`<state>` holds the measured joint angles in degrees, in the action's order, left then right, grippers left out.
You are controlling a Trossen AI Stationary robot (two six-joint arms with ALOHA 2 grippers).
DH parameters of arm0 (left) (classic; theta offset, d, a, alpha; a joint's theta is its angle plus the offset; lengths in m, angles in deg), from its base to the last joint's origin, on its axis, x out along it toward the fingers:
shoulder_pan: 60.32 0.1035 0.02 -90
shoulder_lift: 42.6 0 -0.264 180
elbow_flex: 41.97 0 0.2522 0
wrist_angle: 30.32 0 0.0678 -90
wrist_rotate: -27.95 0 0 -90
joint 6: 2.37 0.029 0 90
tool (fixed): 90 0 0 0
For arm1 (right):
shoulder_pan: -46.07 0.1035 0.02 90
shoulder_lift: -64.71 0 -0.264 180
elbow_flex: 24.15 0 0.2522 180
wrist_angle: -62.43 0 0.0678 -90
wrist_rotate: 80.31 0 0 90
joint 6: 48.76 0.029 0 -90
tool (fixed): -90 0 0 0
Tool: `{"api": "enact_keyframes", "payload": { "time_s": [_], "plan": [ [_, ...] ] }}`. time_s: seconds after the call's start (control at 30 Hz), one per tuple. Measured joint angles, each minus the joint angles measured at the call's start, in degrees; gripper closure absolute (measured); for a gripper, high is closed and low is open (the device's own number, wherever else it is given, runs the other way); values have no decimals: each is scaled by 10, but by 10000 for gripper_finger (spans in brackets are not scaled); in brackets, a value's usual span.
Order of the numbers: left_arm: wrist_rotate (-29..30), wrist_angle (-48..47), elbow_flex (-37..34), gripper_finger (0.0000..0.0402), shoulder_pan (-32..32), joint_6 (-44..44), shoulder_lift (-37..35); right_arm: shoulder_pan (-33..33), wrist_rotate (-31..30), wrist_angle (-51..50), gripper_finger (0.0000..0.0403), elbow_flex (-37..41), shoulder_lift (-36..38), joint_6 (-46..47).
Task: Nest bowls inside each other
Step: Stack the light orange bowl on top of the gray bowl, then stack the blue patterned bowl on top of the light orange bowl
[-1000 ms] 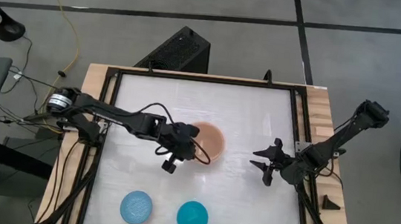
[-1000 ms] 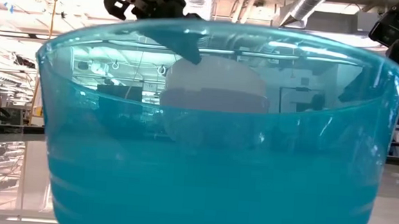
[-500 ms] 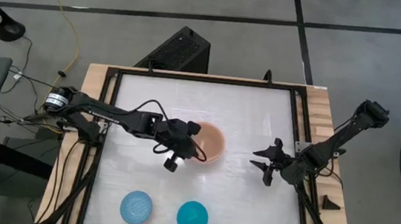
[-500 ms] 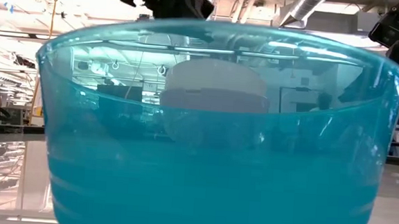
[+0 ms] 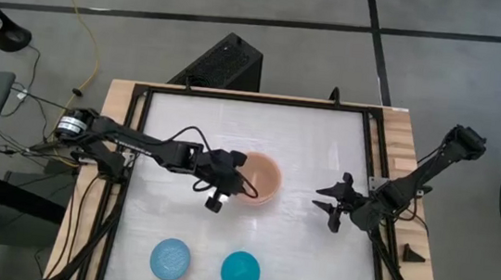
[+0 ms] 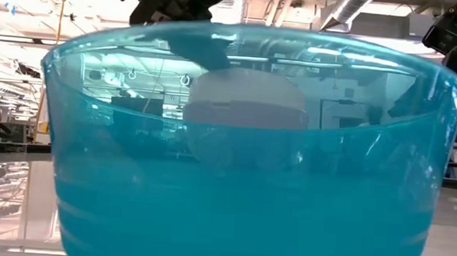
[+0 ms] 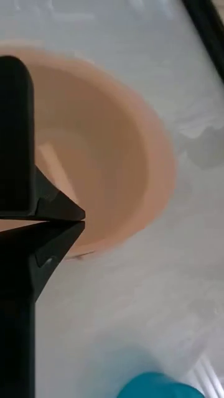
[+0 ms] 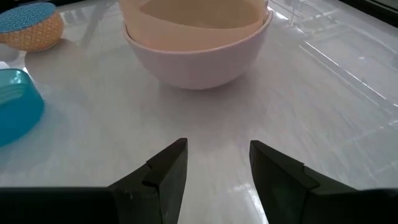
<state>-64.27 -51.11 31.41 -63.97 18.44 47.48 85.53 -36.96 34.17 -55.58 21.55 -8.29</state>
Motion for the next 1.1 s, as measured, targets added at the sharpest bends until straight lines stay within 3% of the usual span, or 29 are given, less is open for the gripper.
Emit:
{"api": "enact_keyframes", "payload": {
  "time_s": [0.47, 0.63, 0.87, 1.1],
  "plan": [
    [18, -2, -2, 401, -17, -22, -9, -2, 0, 4, 198, 0, 0, 0],
    [64, -69, -2, 401, -33, -59, -21, -2, 1, 4, 198, 0, 0, 0],
    [111, -223, -2, 401, -109, -187, -44, -1, 5, 1, 198, 0, 0, -19],
    [145, -305, -2, 401, -213, -328, -59, -12, 5, 2, 198, 0, 0, -35]
  ]
}}
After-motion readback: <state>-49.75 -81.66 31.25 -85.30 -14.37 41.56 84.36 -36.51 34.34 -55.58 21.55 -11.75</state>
